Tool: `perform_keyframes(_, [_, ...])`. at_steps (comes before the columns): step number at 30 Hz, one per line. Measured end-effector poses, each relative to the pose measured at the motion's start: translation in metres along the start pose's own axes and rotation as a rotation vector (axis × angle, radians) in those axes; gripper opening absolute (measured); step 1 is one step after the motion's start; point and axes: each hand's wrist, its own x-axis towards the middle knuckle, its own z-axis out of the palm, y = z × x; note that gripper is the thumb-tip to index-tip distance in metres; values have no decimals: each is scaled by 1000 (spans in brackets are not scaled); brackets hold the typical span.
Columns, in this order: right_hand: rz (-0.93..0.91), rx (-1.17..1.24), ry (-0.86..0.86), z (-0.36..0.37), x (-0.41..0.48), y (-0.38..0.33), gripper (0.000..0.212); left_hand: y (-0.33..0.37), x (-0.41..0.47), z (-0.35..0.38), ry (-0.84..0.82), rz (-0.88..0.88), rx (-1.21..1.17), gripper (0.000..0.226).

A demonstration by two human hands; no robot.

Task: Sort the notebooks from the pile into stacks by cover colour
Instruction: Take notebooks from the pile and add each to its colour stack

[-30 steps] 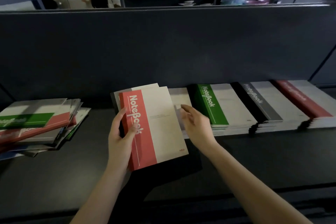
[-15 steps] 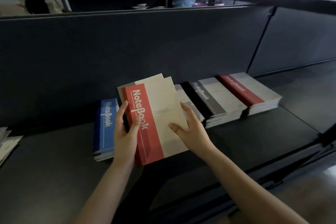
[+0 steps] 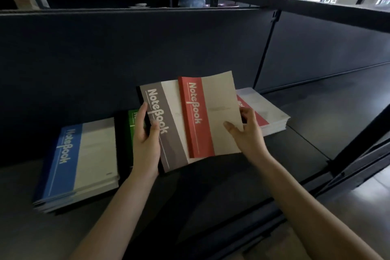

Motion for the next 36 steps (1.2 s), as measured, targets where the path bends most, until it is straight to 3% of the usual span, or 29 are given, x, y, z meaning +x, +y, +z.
perform_keyframes(5, [5,-199,43,-62,55,12,45,-1,17,31,-99,-57,95,65])
perform_keyframes(12, [39,-266,85,-111,116,31,43,-20,29,52,-133,-279,148,62])
perform_keyframes(21, [117,-719,117,-100,131,81,47,-31,33,50,-137,-223,250,63])
perform_keyframes(29, [29,-677,90,-96,137,93,25,-31,32,49,-127,-198,224,65])
perform_keyframes(32, [62,-874,32,-96,136,89,29,-32,33,49,-130,-188,218,66])
perform_keyframes(34, [-11,-977,53,-91,131,82,32,-34,33,48,-128,-187,207,66])
perform_keyframes(36, [-164,-805,149,-77,113,68,36,-34,32,48,-123,-184,201,67])
